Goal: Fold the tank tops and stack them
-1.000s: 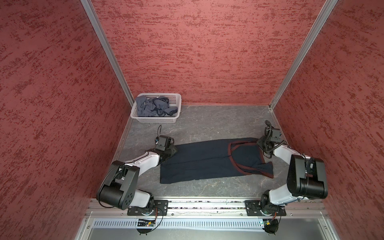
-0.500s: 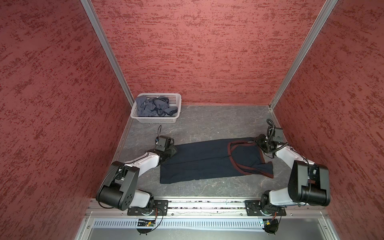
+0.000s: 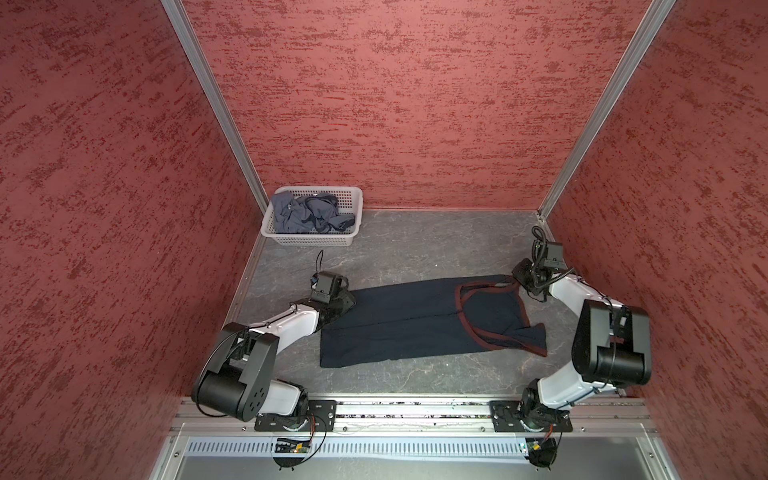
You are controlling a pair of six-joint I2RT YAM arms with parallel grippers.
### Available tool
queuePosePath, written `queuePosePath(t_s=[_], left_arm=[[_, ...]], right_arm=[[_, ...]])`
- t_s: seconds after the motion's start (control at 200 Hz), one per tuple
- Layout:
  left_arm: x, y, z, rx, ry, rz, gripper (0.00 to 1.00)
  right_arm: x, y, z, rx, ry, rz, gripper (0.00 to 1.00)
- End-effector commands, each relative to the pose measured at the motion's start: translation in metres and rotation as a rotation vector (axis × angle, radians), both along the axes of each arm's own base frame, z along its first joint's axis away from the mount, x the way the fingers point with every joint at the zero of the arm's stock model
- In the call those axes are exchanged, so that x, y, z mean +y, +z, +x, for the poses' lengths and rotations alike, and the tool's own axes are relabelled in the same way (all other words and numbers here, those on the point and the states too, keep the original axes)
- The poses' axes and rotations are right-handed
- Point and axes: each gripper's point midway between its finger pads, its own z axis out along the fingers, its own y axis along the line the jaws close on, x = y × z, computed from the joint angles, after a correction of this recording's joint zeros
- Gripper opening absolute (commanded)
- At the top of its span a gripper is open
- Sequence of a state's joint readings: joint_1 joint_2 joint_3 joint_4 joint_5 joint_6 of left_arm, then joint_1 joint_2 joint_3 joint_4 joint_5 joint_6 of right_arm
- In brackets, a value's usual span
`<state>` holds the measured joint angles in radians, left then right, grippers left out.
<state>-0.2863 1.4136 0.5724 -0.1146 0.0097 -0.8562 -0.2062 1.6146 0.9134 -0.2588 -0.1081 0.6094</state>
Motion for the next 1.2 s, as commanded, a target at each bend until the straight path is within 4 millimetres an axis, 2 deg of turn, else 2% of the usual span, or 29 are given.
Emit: queuePosePath(t_s=[0.0,0.075,0.16,0.351,0.546,0.761,0.862,0.912,0.992,1.092,1.197], left_arm=[[0.017,-0.033,-0.040,0.170,0.009,0.075,0.62],[0.017,-0.033,-0.041,0.174,0.009,0.079,0.62],[0.018,-0.034,-0.042,0.177,0.006,0.081,0.62],[0.019,-0.036,-0.051,0.205,0.002,0.088,0.63],[0.008,-0.037,-0.070,0.234,-0.056,0.108,0.63],[-0.029,-0.042,-0.103,0.286,-0.182,0.111,0.64],[-0.049,-0.037,-0.123,0.275,-0.244,0.104,0.65],[-0.057,-0.031,-0.132,0.260,-0.280,0.109,0.65],[-0.068,-0.015,-0.139,0.205,-0.345,0.124,0.65],[-0.069,0.022,-0.131,0.069,-0.383,0.151,0.66],[-0.066,0.048,-0.104,-0.009,-0.395,0.114,0.69]], right_arm=[[-0.005,-0.023,-0.023,0.087,-0.034,-0.033,0.26],[-0.008,-0.032,-0.033,0.109,-0.050,-0.052,0.23],[-0.009,-0.037,-0.033,0.123,-0.052,-0.056,0.20],[-0.012,-0.048,-0.009,0.137,-0.054,-0.036,0.19],[-0.021,-0.051,0.034,0.150,-0.056,-0.075,0.19],[-0.002,-0.036,0.115,0.106,0.015,-0.134,0.21],[0.007,-0.020,0.154,0.058,0.064,-0.165,0.25],[0.010,-0.014,0.166,0.063,0.087,-0.183,0.28],[0.020,0.010,0.181,0.033,0.135,-0.222,0.38],[0.027,0.047,0.181,0.012,0.180,-0.287,0.53],[0.029,0.079,0.155,-0.014,0.180,-0.306,0.60]])
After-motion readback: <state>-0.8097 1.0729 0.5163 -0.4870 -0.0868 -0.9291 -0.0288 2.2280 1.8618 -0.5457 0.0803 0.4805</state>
